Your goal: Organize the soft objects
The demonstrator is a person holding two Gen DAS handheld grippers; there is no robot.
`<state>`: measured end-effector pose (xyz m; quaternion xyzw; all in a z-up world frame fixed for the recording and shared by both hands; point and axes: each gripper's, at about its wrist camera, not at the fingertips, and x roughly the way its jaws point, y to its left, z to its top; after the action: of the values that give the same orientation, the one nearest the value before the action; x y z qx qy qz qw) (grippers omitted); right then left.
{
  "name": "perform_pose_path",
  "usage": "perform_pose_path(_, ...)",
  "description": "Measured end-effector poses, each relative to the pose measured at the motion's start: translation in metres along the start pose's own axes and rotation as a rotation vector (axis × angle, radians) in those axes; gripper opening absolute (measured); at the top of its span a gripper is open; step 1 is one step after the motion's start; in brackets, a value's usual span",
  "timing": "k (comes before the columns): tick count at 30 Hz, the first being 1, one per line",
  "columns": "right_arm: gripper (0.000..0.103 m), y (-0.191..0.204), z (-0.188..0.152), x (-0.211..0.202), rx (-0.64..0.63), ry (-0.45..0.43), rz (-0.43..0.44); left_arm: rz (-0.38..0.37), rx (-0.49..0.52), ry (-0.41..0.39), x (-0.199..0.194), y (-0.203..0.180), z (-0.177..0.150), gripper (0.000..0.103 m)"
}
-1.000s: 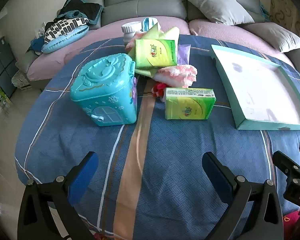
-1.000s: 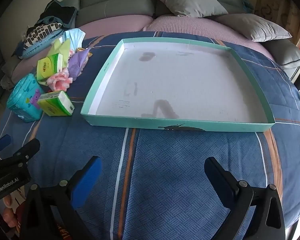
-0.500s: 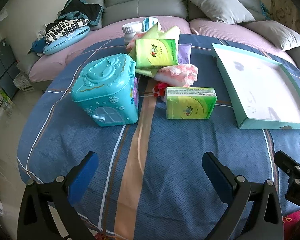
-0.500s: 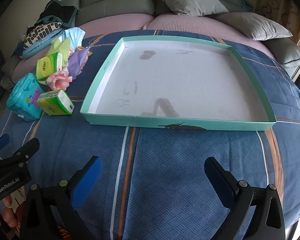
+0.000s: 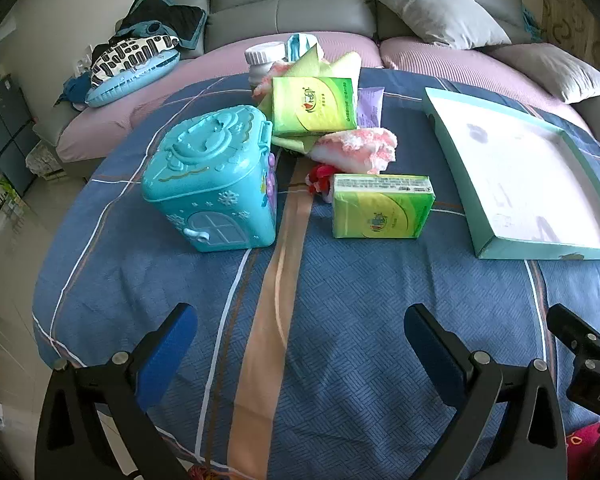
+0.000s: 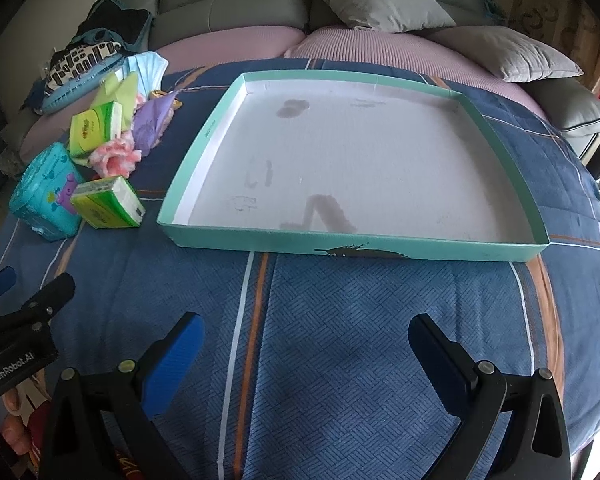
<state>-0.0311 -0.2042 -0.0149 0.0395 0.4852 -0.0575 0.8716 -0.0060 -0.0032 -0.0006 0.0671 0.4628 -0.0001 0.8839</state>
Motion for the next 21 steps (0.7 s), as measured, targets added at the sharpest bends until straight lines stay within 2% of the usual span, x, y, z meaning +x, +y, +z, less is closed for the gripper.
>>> perform_pose_path(21,0.103,0.0004,0.0013,0.0017,0.001,0.009,0.000,0.001,0.001,0.000,0.0002,-0.0023,-0.0017,0.103)
